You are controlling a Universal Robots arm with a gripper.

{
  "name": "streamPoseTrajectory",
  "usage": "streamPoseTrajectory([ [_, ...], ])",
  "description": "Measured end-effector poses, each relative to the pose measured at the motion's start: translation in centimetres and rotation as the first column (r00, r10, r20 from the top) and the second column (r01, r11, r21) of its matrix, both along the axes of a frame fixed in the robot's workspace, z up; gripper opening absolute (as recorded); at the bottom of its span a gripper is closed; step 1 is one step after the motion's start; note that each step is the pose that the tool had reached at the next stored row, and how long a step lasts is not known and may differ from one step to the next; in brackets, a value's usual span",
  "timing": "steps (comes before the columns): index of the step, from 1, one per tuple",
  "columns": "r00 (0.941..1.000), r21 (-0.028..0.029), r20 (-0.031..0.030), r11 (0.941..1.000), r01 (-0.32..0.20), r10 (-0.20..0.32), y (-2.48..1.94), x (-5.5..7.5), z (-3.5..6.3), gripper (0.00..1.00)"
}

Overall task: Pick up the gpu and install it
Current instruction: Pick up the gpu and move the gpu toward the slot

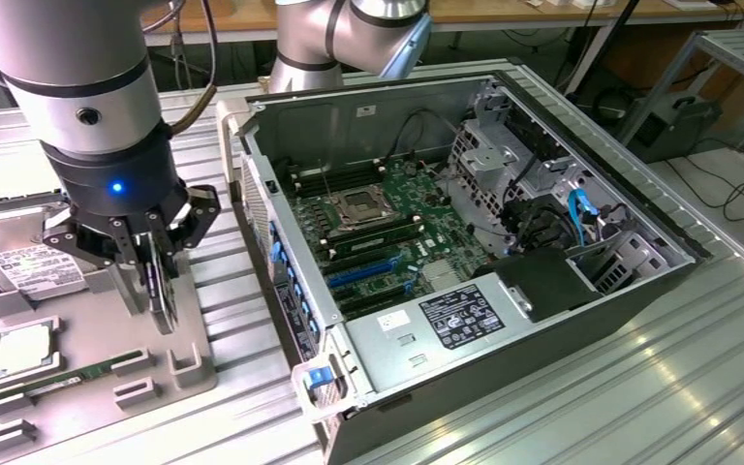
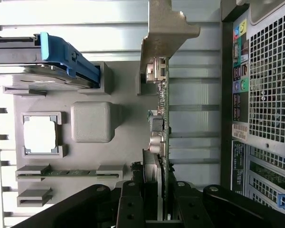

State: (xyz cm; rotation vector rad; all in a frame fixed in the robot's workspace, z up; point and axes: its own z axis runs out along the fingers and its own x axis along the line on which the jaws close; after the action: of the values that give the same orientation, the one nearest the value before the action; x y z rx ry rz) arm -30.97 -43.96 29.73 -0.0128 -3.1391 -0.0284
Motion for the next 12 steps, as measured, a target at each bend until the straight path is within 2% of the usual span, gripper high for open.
streamPoseTrajectory([
  [8, 0.9997, -0.0003, -0.0003, 0.9997, -0.025, 0.025, -0.01, 0.0, 0.56, 0.28],
  [9, 0.9995, -0.0002, -0.0003, 0.9995, -0.031, 0.031, -0.01, 0.0, 1.29, 0.28],
  [10, 0.9992, -0.0002, -0.0003, 0.9992, -0.041, 0.041, -0.01, 0.0, 2.89, 0.28],
  [12, 0.9989, -0.0001, -0.0002, 0.9989, -0.047, 0.047, -0.02, 0.1, 4.59, 0.28],
])
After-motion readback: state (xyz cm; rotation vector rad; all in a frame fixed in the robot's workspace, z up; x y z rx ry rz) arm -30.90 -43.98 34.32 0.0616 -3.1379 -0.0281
